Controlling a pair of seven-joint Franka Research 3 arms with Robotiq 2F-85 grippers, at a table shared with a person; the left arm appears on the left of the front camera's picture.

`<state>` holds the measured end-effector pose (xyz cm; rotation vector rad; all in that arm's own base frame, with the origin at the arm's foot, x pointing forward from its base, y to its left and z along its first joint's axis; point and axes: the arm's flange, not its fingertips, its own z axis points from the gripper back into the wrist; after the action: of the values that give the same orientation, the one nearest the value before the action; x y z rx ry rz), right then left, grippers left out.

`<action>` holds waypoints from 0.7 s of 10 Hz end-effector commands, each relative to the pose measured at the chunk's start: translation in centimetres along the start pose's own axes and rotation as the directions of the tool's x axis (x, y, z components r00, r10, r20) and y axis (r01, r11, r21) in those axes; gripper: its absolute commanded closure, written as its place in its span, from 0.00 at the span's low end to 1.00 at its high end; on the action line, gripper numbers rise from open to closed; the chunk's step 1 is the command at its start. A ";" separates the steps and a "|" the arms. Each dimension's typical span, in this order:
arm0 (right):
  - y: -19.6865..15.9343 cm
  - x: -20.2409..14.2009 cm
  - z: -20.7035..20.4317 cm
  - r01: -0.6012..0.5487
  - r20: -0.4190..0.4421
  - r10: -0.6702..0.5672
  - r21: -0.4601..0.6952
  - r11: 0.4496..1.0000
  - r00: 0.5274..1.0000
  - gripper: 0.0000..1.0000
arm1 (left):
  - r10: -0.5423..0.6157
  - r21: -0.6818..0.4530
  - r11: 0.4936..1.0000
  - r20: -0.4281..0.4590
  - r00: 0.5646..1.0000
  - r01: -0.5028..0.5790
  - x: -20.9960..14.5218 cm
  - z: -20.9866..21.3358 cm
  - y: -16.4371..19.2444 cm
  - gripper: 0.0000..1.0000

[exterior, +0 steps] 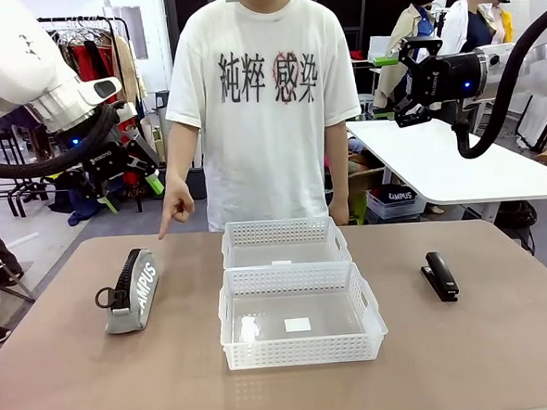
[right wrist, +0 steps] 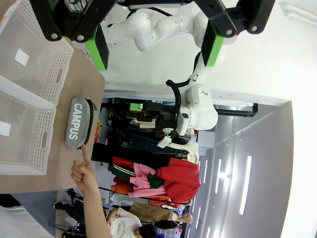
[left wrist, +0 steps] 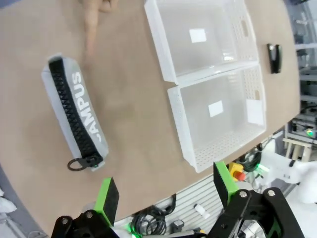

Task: Distribute items into two baskets.
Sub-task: Pick up the Pencil pouch that the person points to.

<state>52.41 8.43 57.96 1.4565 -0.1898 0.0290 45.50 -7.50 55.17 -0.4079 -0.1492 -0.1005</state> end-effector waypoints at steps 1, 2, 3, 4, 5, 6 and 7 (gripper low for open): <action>0.1 0.0 0.0 -0.001 0.000 0.001 0.001 1.000 1.000 0.00 | 0.001 0.016 1.000 -0.019 1.000 -0.001 -0.1 0.7 0.3 0.00; 0.1 0.0 0.0 -0.001 0.000 0.001 0.001 1.000 1.000 0.00 | 0.001 0.016 1.000 -0.019 1.000 -0.001 -0.1 0.7 0.3 0.00; 0.1 0.0 0.0 -0.001 0.000 0.001 0.001 1.000 1.000 0.00 | -0.002 0.002 1.000 -0.004 1.000 0.002 0.0 0.0 0.1 0.00; 0.1 0.0 0.0 -0.001 0.000 0.001 0.001 1.000 1.000 0.00 | 0.045 0.215 0.975 0.023 0.999 -0.049 0.3 -1.0 -0.7 0.00; 0.1 0.0 0.0 -0.001 0.000 0.001 0.001 1.000 1.000 0.00 | 0.088 0.315 0.946 -0.005 0.996 -0.082 1.8 -1.9 -0.3 0.00; 0.1 0.0 0.0 -0.001 0.000 0.001 0.001 1.000 1.000 0.00 | 0.090 0.361 0.929 -0.011 0.996 -0.080 2.4 -2.8 -0.2 0.00; 0.1 0.0 0.0 -0.001 0.000 0.001 0.001 1.000 1.000 0.00 | 0.104 0.371 0.924 -0.017 0.994 -0.090 3.1 -3.9 -0.1 0.00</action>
<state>52.42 8.43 57.94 1.4565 -0.1895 0.0286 47.74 -8.77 52.26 -0.0733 -0.1391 -0.0143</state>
